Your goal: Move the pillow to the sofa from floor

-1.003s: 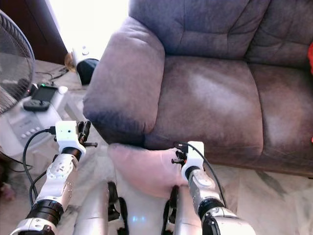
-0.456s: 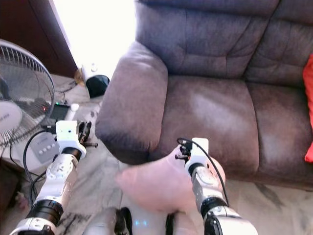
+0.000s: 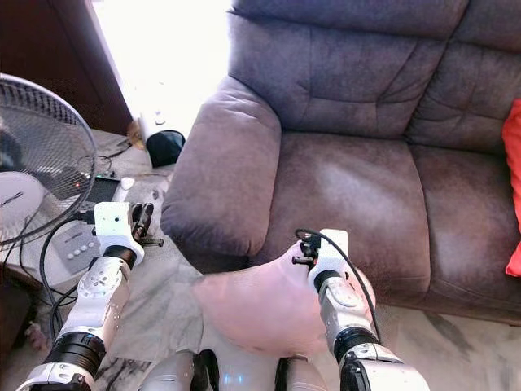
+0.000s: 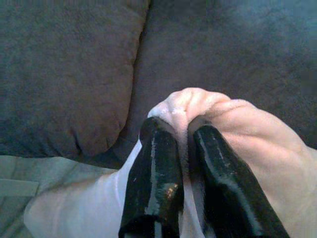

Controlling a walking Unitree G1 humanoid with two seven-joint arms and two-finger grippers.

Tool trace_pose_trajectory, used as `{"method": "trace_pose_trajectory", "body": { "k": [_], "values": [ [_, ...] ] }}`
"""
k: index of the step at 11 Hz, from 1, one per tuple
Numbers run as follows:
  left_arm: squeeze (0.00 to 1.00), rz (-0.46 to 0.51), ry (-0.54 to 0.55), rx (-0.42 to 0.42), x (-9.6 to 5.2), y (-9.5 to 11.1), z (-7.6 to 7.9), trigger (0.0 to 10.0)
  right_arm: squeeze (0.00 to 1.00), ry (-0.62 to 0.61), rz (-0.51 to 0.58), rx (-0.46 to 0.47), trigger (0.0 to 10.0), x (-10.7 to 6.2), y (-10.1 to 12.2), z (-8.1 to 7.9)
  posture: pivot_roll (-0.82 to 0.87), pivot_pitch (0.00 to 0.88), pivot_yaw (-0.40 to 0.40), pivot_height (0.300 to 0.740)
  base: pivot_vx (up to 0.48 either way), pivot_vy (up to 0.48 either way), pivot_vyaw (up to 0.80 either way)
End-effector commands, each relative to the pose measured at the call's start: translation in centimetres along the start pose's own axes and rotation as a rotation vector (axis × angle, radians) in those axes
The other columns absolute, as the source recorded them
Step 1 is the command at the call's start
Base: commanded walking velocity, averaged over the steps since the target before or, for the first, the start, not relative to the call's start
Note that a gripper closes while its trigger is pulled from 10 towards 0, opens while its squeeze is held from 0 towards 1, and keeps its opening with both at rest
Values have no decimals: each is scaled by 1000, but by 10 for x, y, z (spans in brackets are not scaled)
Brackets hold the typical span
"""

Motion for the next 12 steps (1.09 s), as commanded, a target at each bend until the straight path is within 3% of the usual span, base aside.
{"method": "trace_pose_trajectory", "body": {
  "k": [1,8,10,12],
  "values": [
    [0,-31,-13,-1,-1,-6,2,10000,0,-12,162,-10,10000,3,38,5,95,109,-67,740,0,0,0],
    [0,-99,-22,-24,-8,-24,5,10000,0,-46,191,17,10000,-1,37,12,89,78,-59,740,0,0,0],
    [0,-91,-17,-34,-9,-23,4,10000,0,-23,290,-11,10000,-1,65,13,86,80,-62,740,0,0,0],
    [0,-91,-16,-33,-6,-21,3,10000,0,20,460,-36,10000,-5,116,7,72,80,-58,740,0,0,0]
  ]
}}
Point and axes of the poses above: a point about 5 cm out from each wrist's last joint towards the gripper, its own x axis pointing out of the wrist towards the gripper, its own y axis along the axis of the wrist's last joint, z = x × y, the point moved 3 cm from there along x, pointing out of the wrist towards the gripper, and after that the axes turned 1 degree about x, right-handed, at the moved point
